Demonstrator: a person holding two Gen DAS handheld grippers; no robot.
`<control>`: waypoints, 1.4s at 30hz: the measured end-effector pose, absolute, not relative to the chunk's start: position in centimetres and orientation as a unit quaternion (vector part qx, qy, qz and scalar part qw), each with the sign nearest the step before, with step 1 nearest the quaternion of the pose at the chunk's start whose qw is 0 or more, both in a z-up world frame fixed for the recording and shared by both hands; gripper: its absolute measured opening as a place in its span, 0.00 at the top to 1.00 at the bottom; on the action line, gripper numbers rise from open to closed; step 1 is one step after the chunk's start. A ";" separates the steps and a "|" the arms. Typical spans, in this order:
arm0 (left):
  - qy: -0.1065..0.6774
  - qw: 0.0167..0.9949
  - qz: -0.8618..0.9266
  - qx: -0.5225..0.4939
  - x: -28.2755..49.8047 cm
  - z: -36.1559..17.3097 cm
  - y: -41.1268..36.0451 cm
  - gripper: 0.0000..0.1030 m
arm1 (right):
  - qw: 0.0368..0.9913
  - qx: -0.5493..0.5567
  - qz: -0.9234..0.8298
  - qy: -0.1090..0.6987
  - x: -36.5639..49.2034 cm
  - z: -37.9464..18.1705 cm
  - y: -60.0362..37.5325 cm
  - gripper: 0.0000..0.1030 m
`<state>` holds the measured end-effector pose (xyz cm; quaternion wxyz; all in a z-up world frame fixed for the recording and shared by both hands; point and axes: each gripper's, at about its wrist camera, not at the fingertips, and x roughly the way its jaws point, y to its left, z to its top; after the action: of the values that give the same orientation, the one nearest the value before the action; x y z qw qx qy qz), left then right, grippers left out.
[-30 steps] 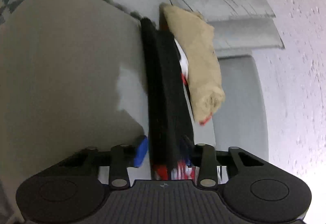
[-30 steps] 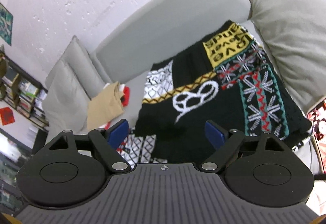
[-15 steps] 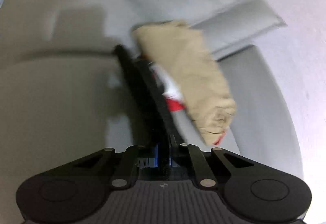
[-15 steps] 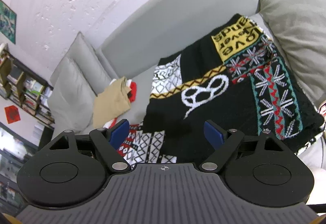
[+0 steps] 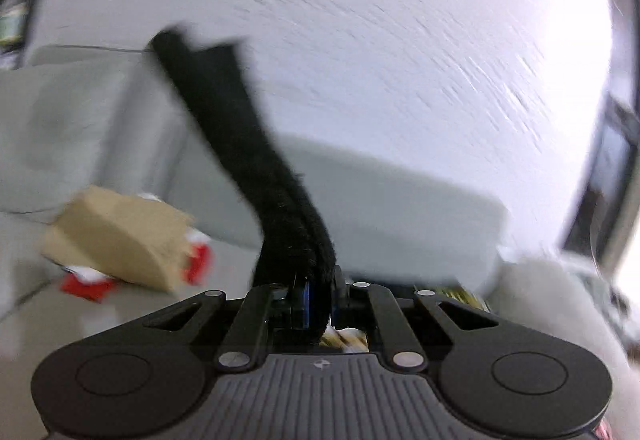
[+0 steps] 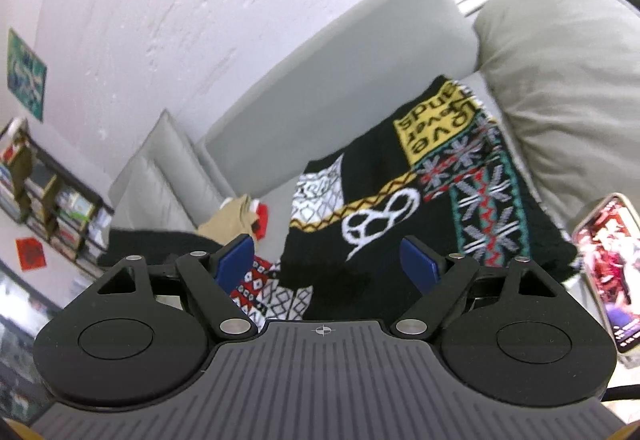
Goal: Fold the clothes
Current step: 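Grasp the red-white patterned sleeve cuff with the left tool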
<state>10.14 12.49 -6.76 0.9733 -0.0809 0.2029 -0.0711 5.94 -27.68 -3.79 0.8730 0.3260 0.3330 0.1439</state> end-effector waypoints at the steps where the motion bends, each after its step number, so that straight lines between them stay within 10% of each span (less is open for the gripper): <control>1: 0.215 0.971 -0.083 -0.061 9.7 -7.1 9.9 0.93 | 0.873 0.331 0.140 0.330 5.6 -3.8 -28.4 0.17; 6: 0.452 0.878 -0.104 0.123 11.6 -15.5 -1.5 0.72 | 0.865 0.358 0.124 0.330 4.5 -4.5 -32.0 0.17; 14: 0.410 0.898 -0.156 0.012 5.8 -12.5 1.5 0.54 | 0.853 0.357 0.105 0.367 5.5 -8.2 -34.1 0.16; 22: 0.280 0.959 0.039 -0.022 6.7 -10.1 10.9 0.58 | 0.819 0.301 0.149 0.465 12.4 -15.4 -29.1 0.41; 31: 0.386 0.909 0.048 -0.150 14.0 -14.7 18.4 0.45 | 0.800 0.275 0.127 0.519 15.4 -20.3 -25.8 0.40; 32: 0.393 0.904 0.040 -0.164 14.1 -15.3 18.7 0.42 | 0.804 0.270 0.130 0.513 15.4 -20.3 -25.5 0.45; 33: 0.399 0.899 0.031 -0.178 14.3 -15.9 19.0 0.41 | 0.807 0.264 0.135 0.510 15.3 -20.2 -25.1 0.71; 35: 0.411 0.888 0.015 -0.204 14.5 -17.1 19.5 0.47 | 0.813 0.254 0.140 0.505 15.3 -19.9 -24.4 0.90; 37: 0.399 0.897 0.004 -0.190 13.8 -16.8 19.4 0.75 | 0.833 0.228 0.136 0.484 15.0 -19.0 -23.8 0.94; 42: 0.328 0.932 0.029 -0.153 10.6 -14.6 17.2 0.81 | 0.903 0.144 0.115 0.389 14.3 -14.5 -22.3 0.95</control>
<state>10.61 17.23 -14.57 0.9319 -0.1532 0.3276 0.0287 14.30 -22.30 -14.48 0.9028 0.1441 0.3886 0.1149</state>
